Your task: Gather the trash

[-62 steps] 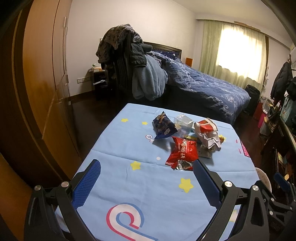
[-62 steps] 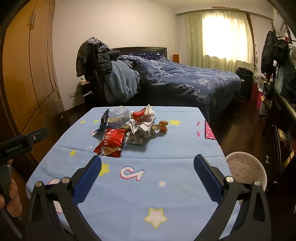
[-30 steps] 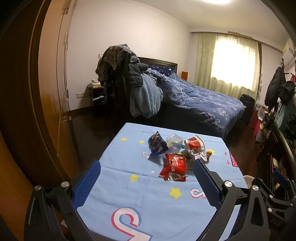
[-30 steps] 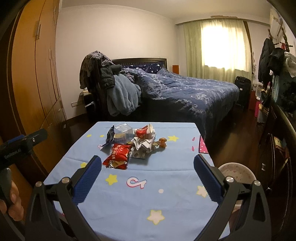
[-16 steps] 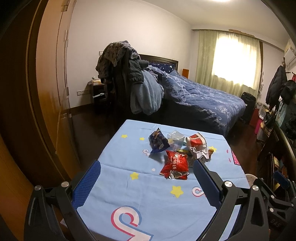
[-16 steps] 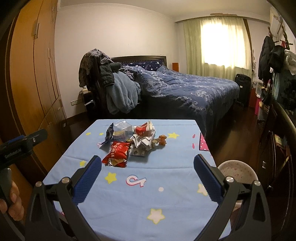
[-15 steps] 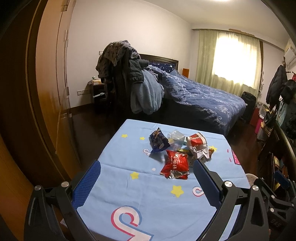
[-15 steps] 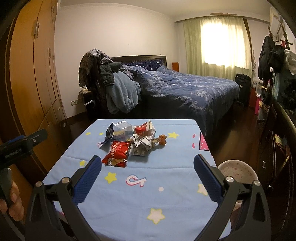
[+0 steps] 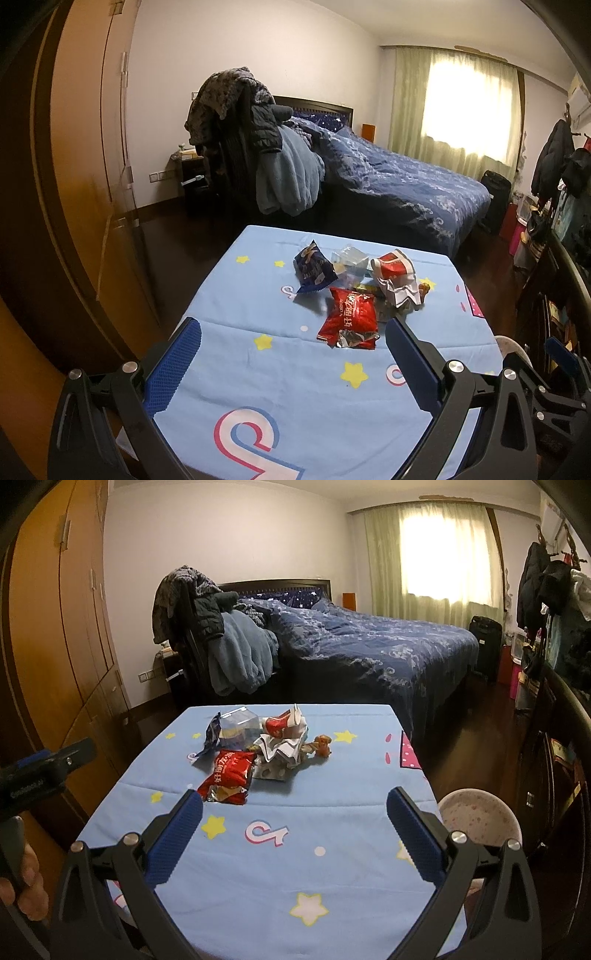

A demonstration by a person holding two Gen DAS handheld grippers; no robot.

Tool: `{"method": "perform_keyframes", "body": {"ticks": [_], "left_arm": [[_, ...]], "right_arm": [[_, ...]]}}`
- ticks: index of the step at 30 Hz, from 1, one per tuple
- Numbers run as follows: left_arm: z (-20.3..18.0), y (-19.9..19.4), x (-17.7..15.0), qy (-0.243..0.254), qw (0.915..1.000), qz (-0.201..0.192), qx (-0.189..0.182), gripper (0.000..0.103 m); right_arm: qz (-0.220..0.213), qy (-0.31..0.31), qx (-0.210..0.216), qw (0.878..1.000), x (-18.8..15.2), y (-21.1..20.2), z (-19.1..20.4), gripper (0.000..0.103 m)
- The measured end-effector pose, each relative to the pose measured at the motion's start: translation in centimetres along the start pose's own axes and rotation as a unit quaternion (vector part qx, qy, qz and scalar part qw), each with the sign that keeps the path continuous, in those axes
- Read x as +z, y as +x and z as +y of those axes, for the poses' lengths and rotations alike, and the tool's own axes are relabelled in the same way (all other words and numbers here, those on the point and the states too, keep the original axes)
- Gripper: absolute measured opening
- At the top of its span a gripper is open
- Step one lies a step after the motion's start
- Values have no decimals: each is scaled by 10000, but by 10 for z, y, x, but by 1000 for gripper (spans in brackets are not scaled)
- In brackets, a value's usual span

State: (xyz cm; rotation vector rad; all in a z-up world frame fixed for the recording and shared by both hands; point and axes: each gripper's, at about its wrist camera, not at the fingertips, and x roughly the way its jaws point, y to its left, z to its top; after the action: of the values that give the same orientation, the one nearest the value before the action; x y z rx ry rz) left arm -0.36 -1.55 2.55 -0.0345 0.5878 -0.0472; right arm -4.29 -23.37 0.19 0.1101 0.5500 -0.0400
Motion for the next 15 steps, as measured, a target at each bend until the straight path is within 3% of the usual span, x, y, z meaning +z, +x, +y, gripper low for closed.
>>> {"method": "perform_keyframes", "body": {"ticks": [6,10,15], "left_arm": [[4,26,4,20,9999,103,14,99],[13,67,13,-74,9991,364,-209,99],[9,139,26,-2,9969,770,-188,99]], "right_arm": [[178,-37,-80,9998,0,21,-3,100],[334,-102,-182,9992,-1,42,-7,100],[446,-167,-309,9984,4,67,-12,100]]}}
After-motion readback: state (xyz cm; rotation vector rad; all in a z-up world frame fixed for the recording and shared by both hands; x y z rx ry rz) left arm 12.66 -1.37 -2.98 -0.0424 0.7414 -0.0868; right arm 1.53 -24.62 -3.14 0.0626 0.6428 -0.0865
